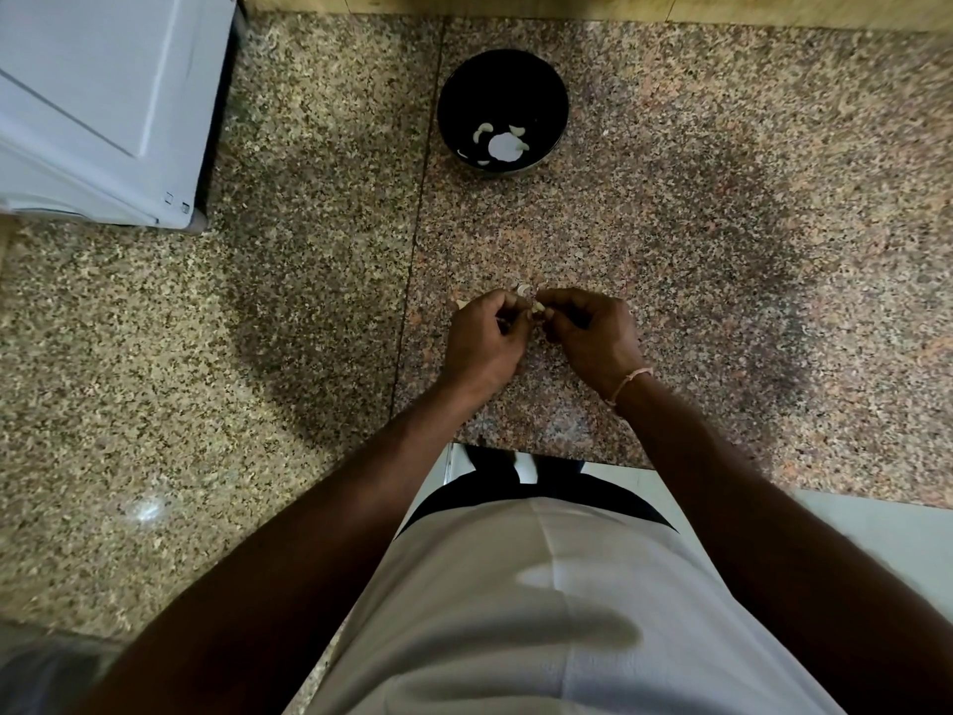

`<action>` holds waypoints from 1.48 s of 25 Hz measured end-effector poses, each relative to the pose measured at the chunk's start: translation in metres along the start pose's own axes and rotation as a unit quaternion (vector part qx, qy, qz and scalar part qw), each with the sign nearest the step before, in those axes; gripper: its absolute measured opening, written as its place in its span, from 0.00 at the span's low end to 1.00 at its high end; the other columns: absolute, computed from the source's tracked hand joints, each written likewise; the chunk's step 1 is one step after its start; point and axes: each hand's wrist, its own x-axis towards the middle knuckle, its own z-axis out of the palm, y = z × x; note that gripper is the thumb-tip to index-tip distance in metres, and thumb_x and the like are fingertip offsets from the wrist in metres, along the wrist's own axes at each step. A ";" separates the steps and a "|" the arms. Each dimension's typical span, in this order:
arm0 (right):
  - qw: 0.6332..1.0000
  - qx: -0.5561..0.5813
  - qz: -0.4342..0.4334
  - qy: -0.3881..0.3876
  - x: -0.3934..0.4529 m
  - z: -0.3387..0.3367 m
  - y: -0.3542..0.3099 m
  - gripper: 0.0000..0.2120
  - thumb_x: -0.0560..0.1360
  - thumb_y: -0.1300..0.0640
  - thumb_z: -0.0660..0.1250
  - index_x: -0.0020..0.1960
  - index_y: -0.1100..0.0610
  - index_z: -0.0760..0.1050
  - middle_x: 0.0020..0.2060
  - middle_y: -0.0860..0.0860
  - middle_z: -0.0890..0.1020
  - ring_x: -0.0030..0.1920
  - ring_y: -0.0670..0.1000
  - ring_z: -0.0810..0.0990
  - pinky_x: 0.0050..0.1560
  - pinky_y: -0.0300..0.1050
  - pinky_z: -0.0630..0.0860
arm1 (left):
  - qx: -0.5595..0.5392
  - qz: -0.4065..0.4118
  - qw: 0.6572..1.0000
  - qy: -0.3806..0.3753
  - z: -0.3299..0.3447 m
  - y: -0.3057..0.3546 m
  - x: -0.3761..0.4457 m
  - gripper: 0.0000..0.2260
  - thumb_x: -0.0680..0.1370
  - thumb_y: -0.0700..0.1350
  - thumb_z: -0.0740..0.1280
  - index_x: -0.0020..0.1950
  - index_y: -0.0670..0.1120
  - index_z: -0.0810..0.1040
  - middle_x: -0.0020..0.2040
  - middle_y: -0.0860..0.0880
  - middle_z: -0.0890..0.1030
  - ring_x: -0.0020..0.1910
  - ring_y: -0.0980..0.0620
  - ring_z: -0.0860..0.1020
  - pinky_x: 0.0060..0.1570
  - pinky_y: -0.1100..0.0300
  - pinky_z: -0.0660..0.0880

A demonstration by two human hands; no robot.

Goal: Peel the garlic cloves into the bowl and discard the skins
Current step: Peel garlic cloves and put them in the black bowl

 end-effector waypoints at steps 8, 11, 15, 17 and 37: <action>0.998 0.033 0.038 0.025 0.002 0.002 0.006 0.10 0.80 0.63 0.70 0.58 0.53 0.85 0.46 0.47 0.88 0.39 0.41 0.84 0.41 0.45 0.84 | 0.023 -0.019 1.000 0.003 -0.002 -0.001 -0.002 0.03 0.81 0.42 0.72 0.53 0.44 0.83 0.44 0.53 0.84 0.41 0.59 0.81 0.40 0.69 0.76; 0.996 0.057 0.059 0.035 0.003 0.000 0.011 0.09 0.79 0.63 0.71 0.55 0.53 0.85 0.41 0.46 0.88 0.36 0.43 0.84 0.41 0.53 0.85 | 0.036 -0.032 0.999 0.000 -0.001 -0.005 -0.001 0.03 0.81 0.43 0.72 0.52 0.44 0.84 0.43 0.53 0.84 0.41 0.57 0.82 0.41 0.62 0.79; 0.994 0.072 0.076 0.027 0.003 -0.001 0.015 0.08 0.80 0.62 0.69 0.52 0.53 0.85 0.38 0.46 0.88 0.35 0.49 0.84 0.40 0.63 0.84 | 0.043 -0.051 0.998 -0.006 0.000 -0.006 0.002 0.03 0.78 0.41 0.75 0.51 0.46 0.83 0.44 0.53 0.85 0.43 0.54 0.83 0.46 0.53 0.83; 0.995 0.065 0.074 0.016 0.003 -0.002 0.016 0.09 0.81 0.62 0.68 0.49 0.50 0.84 0.38 0.46 0.88 0.37 0.51 0.84 0.42 0.65 0.84 | 0.044 -0.055 0.997 -0.011 0.002 -0.005 0.003 0.04 0.77 0.41 0.76 0.50 0.46 0.83 0.44 0.53 0.85 0.43 0.53 0.83 0.47 0.52 0.83; 0.997 -0.040 0.046 0.038 0.006 -0.016 0.011 0.09 0.80 0.52 0.71 0.41 0.47 0.82 0.35 0.44 0.85 0.33 0.42 0.82 0.35 0.46 0.81 | 0.011 -0.042 0.999 0.018 0.006 -0.002 -0.001 0.08 0.80 0.35 0.72 0.54 0.47 0.85 0.49 0.53 0.86 0.45 0.55 0.85 0.46 0.54 0.85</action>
